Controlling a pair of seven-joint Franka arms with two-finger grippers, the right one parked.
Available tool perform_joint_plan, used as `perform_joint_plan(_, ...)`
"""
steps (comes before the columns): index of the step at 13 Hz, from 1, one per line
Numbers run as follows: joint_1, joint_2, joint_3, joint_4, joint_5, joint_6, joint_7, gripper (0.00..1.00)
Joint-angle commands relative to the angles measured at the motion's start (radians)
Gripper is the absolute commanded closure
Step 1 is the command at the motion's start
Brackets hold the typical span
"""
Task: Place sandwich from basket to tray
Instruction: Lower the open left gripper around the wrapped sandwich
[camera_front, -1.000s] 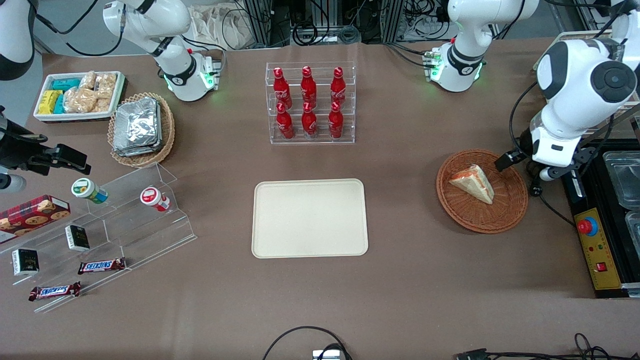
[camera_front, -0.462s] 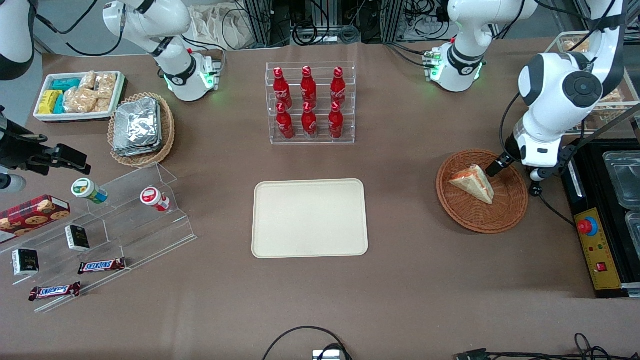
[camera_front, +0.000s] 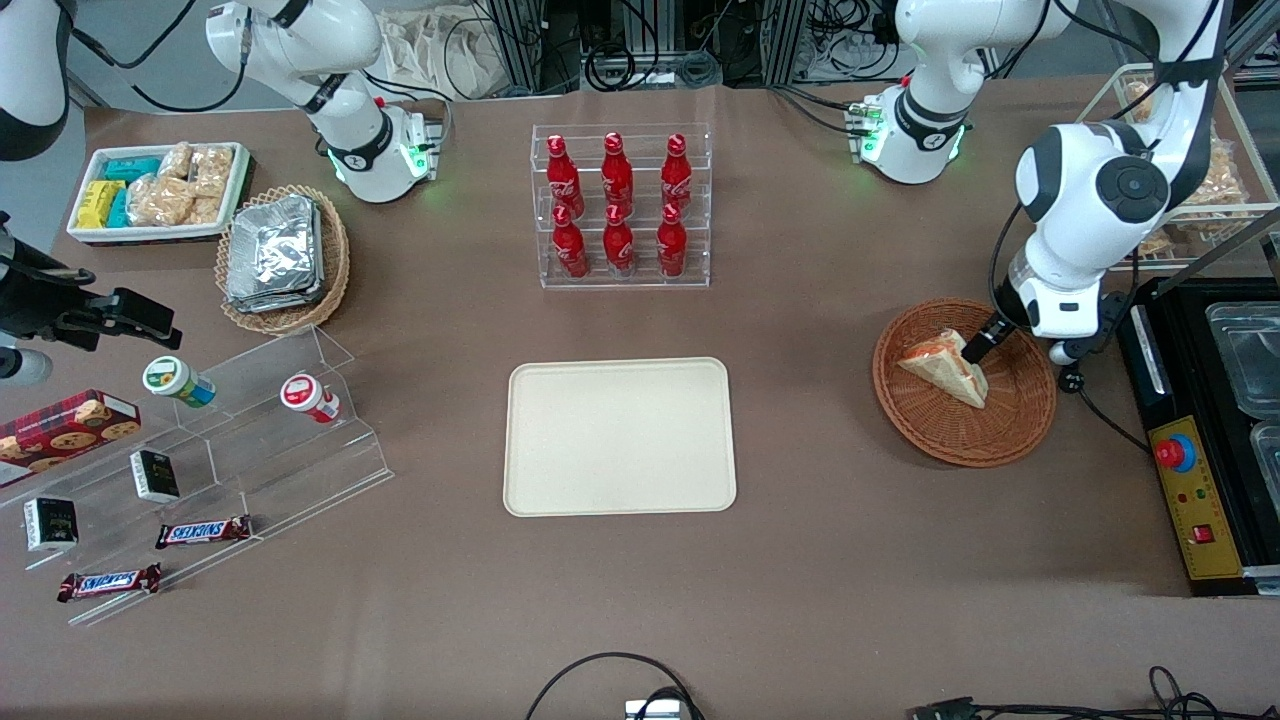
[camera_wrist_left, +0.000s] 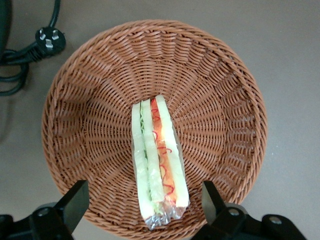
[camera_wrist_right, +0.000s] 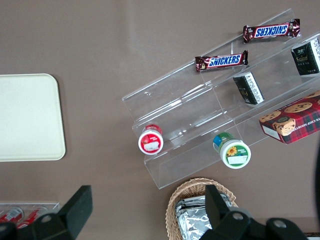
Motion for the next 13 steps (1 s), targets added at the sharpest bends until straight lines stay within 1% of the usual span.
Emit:
perform_joint_plan(1, -0.006, 0.044, -0.004, -0.007, -0.014, 0.058, -0.064, 0.00)
perform_joint_plan(7, -0.033, 0.121, -0.009, -0.022, -0.023, 0.172, -0.147, 0.00)
perform_joint_plan(13, -0.034, 0.164, -0.009, -0.050, -0.023, 0.241, -0.154, 0.00)
